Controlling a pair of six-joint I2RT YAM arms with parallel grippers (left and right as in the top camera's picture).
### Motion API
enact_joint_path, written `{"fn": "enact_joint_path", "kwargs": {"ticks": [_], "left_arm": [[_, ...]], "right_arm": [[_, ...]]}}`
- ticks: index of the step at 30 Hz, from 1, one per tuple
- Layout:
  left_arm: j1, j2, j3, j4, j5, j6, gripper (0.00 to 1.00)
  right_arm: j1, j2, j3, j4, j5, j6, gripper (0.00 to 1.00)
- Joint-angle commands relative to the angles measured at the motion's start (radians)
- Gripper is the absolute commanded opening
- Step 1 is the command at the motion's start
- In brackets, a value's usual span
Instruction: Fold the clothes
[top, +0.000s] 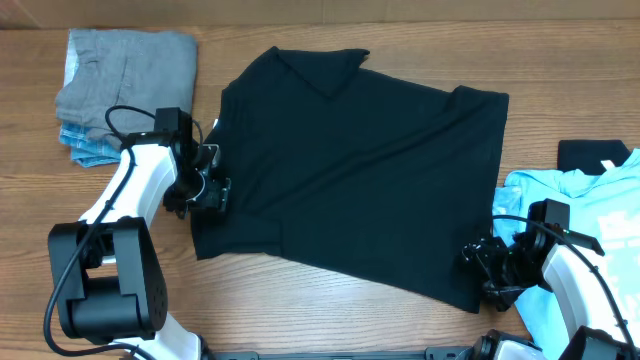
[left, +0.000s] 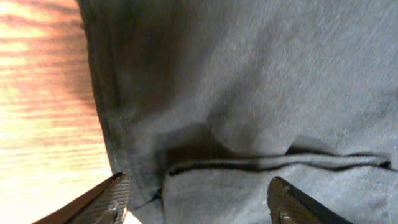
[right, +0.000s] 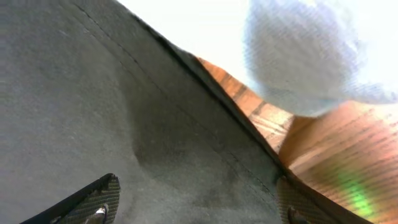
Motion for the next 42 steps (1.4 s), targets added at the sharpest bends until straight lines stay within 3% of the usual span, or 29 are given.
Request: {"fn": "enact_joint_path", "kwargs": {"ticks": [1, 8, 16, 21, 26, 34, 42], "left_arm": [[-0.002, 0.012, -0.006, -0.039, 0.005, -0.063, 0.77], [-0.002, -0.048, 0.001, -0.111, 0.014, -0.158, 0.78], [-0.001, -0.209, 0.001, -0.188, -0.016, -0.179, 0.83], [-0.001, -0.232, -0.002, -0.195, -0.027, -0.159, 1.00], [-0.011, -0.181, -0.007, -0.101, 0.061, -0.105, 0.97], [-0.034, -0.047, -0.007, -0.032, -0.004, -0.092, 0.96], [-0.034, 0.030, -0.007, -0.006, 0.024, -0.068, 0.92]], "right_arm": [[-0.002, -0.013, -0.006, 0.016, -0.050, -0.005, 0.85], [-0.002, -0.013, -0.006, 0.026, -0.114, 0.031, 0.87], [-0.002, -0.013, -0.006, 0.031, -0.114, 0.100, 0.88], [-0.002, -0.013, -0.006, 0.029, -0.113, 0.039, 0.89], [-0.002, -0.013, -0.006, -0.034, -0.072, 0.040, 0.91], [-0.002, -0.013, -0.006, -0.041, -0.019, 0.076, 0.91], [-0.002, -0.013, -0.006, 0.012, -0.019, 0.105, 0.90]]}}
